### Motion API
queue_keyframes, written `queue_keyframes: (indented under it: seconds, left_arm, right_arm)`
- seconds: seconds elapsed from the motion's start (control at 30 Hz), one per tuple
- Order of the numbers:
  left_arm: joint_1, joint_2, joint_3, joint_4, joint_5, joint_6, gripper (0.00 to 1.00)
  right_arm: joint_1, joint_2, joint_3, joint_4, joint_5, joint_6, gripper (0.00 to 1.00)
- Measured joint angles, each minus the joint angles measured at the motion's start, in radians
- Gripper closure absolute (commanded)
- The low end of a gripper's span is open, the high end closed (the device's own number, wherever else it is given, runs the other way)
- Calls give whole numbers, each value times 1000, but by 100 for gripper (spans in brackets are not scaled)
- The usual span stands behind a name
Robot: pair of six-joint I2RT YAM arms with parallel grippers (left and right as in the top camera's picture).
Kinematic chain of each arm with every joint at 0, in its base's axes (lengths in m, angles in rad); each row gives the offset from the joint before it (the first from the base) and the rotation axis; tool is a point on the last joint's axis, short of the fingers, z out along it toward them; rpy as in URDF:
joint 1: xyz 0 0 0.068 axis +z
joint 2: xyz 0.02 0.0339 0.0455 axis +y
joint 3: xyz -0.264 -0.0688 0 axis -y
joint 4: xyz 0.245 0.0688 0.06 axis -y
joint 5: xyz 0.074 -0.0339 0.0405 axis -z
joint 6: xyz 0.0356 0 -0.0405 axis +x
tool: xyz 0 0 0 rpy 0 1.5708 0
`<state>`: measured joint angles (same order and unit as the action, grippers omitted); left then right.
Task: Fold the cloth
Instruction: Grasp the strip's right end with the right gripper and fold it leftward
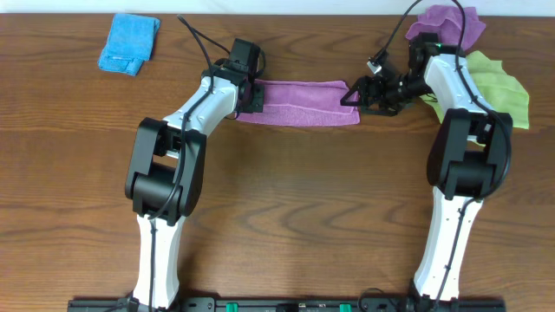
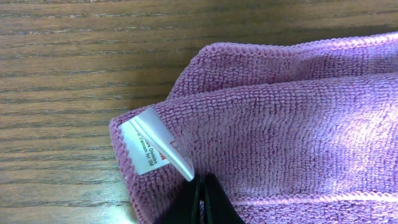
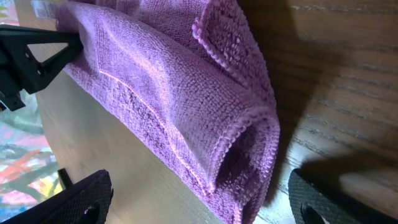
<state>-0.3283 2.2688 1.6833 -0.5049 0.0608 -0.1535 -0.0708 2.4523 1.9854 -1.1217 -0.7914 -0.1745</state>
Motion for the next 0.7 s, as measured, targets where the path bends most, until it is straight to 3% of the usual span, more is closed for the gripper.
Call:
queue_keyframes:
  seconds: [0.27, 0.37, 0.47, 0.67, 0.7]
  left_arm:
    - [0, 0, 0, 1, 0, 0, 94]
    - [0, 0, 0, 2, 0, 0, 94]
    - [0, 0, 0, 2, 0, 0, 94]
    - [0, 0, 0, 2, 0, 0, 94]
    - [0, 0, 0, 2, 0, 0, 94]
  right_arm:
    - [4, 21, 3, 13, -30, 0, 16]
    - [13, 30, 8, 27, -51, 2, 23]
    - [27, 40, 9, 61, -54, 11, 43]
    - [43, 68, 9, 129, -32, 90, 98]
    - [43, 72, 9, 132, -29, 93, 98]
